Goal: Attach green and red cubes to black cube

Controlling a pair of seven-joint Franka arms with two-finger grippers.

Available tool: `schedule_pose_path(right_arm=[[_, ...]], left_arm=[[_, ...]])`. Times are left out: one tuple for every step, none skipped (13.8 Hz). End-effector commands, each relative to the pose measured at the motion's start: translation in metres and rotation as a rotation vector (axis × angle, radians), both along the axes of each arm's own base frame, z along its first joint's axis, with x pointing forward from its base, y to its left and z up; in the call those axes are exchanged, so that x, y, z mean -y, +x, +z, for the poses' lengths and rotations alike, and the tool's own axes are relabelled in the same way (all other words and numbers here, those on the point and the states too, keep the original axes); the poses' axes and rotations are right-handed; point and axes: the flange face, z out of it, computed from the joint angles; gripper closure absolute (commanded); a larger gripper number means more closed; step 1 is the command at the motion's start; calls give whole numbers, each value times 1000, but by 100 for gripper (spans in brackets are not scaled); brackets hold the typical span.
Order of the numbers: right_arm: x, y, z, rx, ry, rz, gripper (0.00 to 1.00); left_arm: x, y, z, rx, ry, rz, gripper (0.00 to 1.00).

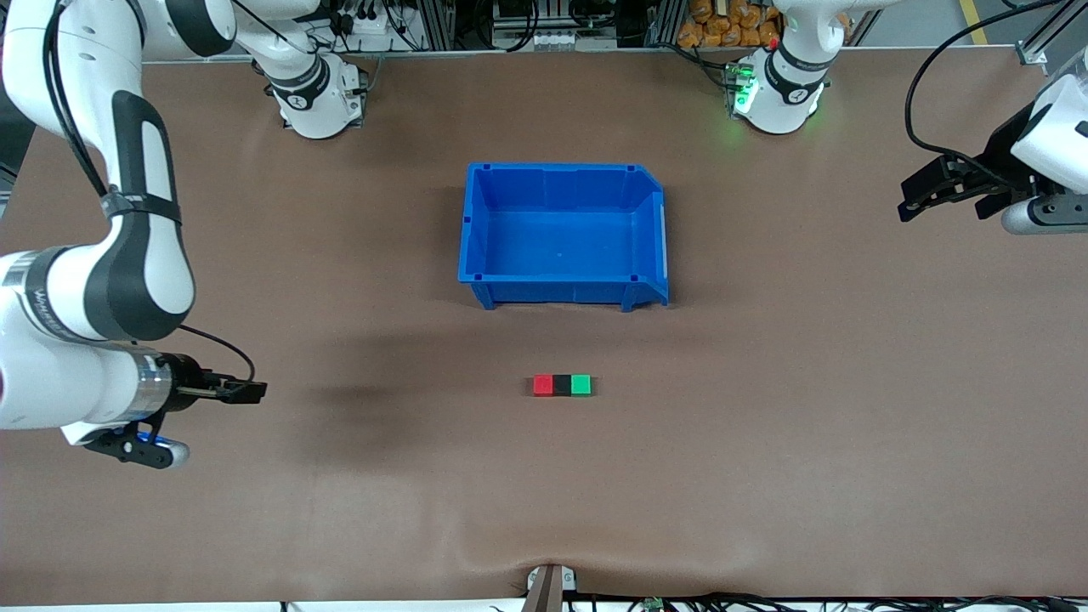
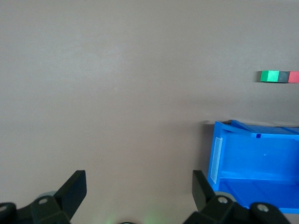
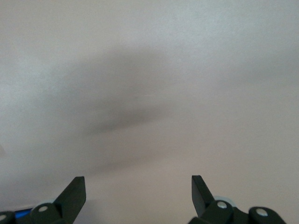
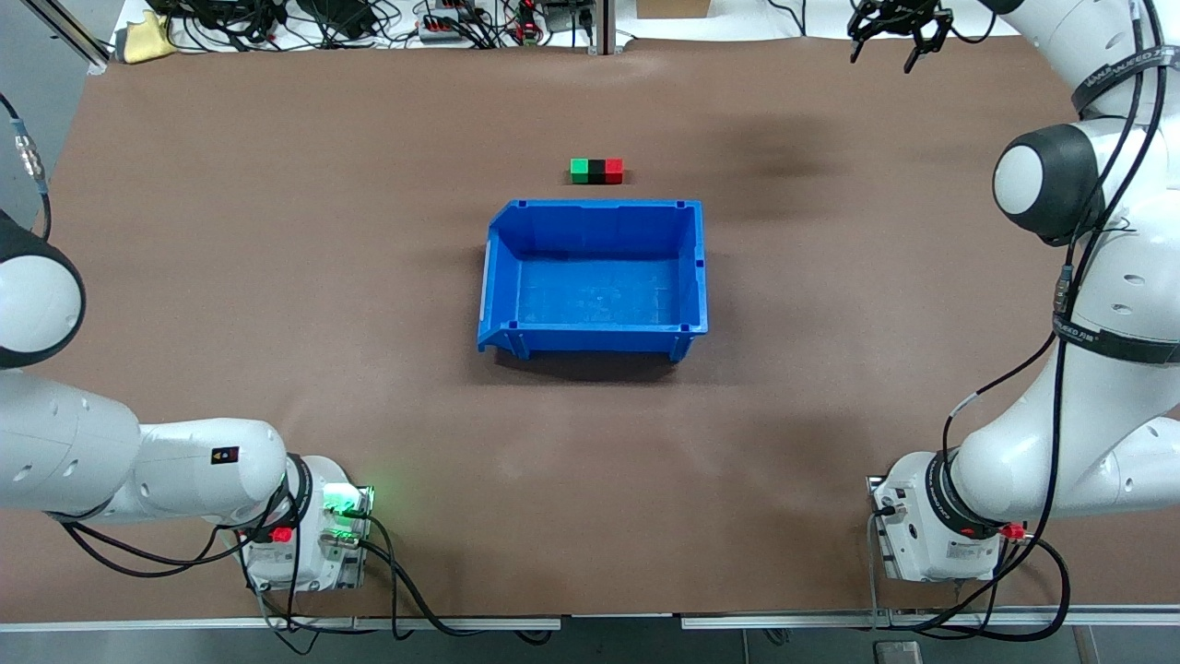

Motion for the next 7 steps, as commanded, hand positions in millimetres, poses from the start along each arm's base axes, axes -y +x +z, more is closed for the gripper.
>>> schedule_pose_path(right_arm=[[10, -7, 16, 8, 5, 30, 0], [15, -8, 19, 8, 8, 37, 0], [20, -9, 23, 8, 10, 43, 0], [27, -11, 28, 14, 14, 51, 0], [30, -13, 32, 13, 18, 67, 0], [37, -15, 36, 8, 20, 69, 0], [41, -17, 40, 9, 20, 71, 0]], left_arm=[[-1, -2, 7, 20, 6, -7, 0], [-1, -2, 7, 20, 6, -7, 0], [-2, -2, 6, 17, 6, -5, 0], [-2, -2, 6, 17, 6, -7, 0], [-2, -2, 6, 19, 6, -7, 0], [-2, -2, 6, 17, 6, -5, 0], [0, -2, 5, 16, 4, -8, 0]])
